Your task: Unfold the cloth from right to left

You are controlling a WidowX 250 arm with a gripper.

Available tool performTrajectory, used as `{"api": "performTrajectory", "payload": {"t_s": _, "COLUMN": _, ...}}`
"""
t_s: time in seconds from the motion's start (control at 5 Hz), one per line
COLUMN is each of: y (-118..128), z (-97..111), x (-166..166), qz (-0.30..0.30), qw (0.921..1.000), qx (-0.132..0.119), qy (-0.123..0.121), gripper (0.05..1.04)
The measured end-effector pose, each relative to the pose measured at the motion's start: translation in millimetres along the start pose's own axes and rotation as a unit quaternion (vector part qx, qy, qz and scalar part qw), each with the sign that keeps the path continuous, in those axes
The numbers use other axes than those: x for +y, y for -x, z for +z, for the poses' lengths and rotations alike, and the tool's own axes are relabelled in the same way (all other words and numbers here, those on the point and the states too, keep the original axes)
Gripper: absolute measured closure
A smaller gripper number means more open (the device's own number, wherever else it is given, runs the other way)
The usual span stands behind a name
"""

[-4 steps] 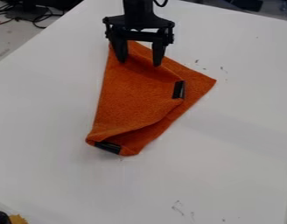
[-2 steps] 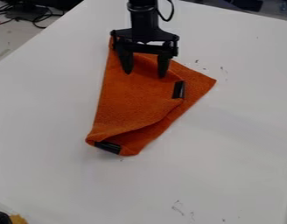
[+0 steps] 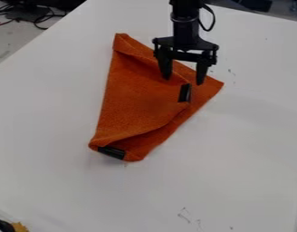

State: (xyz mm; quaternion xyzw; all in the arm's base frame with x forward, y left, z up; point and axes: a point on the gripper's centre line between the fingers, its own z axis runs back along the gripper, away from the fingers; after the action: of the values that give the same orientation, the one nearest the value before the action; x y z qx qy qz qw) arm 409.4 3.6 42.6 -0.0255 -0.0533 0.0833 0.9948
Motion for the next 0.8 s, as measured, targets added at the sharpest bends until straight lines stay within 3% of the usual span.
{"api": "performTrajectory", "payload": {"t_s": 0.2, "y": -2.3, "z": -25.0, "x": -9.9, "qz": 0.007, "qw": 0.9999, "qx": 0.004, "qy": 0.015, "gripper": 0.083}}
{"api": "performTrajectory", "payload": {"t_s": 0.4, "y": -5.4, "z": -30.3, "x": -11.9, "qz": 0.007, "qw": 0.9997, "qx": 0.005, "qy": 0.023, "gripper": 0.128}}
{"api": "performTrajectory", "payload": {"t_s": 0.6, "y": -6.9, "z": -32.1, "x": -12.0, "qz": 0.002, "qw": 0.9997, "qx": 0.005, "qy": 0.025, "gripper": 0.282}}
{"api": "performTrajectory", "payload": {"t_s": 0.8, "y": -8.5, "z": -32.7, "x": -10.6, "qz": 0.000, "qw": 0.9997, "qx": 0.001, "qy": 0.026, "gripper": 0.583}}
